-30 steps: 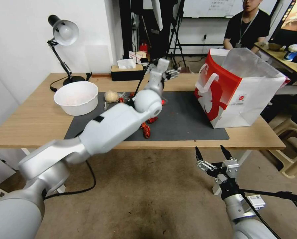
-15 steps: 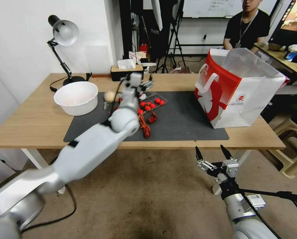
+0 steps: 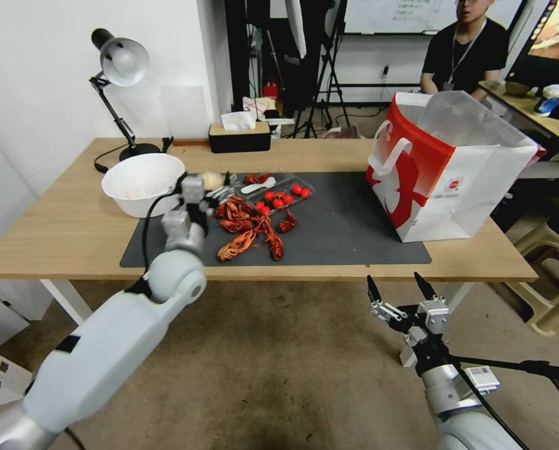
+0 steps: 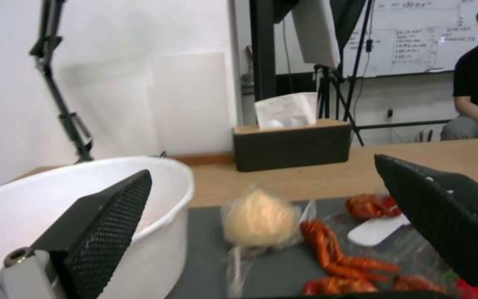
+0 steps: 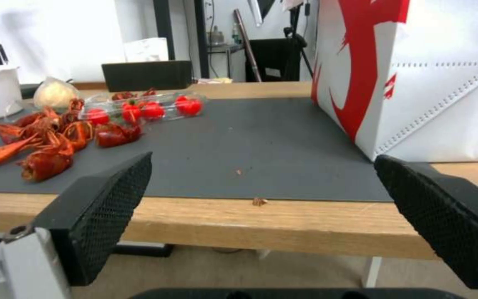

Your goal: Pick up the trash from the table and place it into the takeout bag.

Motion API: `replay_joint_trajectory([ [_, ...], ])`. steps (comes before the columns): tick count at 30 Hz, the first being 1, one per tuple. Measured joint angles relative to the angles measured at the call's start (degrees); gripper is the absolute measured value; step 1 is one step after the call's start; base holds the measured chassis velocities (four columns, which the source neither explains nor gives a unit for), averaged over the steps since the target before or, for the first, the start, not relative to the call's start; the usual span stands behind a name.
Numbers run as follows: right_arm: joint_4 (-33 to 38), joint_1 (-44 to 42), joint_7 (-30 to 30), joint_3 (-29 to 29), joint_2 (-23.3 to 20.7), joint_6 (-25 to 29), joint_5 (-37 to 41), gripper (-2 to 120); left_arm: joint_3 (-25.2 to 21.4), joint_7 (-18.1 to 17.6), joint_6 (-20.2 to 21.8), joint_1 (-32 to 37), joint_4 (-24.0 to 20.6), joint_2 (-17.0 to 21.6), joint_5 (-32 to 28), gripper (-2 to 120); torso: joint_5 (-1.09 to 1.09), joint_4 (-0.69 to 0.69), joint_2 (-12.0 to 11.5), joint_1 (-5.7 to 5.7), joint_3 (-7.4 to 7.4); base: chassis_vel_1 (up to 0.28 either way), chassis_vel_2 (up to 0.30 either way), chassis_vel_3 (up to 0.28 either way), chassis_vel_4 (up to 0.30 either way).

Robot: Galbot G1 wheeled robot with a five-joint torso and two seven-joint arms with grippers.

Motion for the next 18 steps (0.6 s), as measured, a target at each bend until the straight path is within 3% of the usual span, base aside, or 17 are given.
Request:
replay_joint_trajectory([
  [10,-0.09,0.21,-0.03,-0.83,0.12,0.00,-0.38,100,-6.86,1.78,-2.98,10.77,-5.32,0.40,0.25,100,0.00,-0.01,0.00,0.00,0.00,0.000,0.000,0.000,0.000],
  [18,0.16,-0.11,-0.06,-0.75,0.12,0.00,-0.41,100,-8.23,2.40,-5.14,17.59,-7.13,0.23,2.01,100,0.00,-0.01,0.00,0.00,0.00,0.000,0.000,0.000,0.000],
])
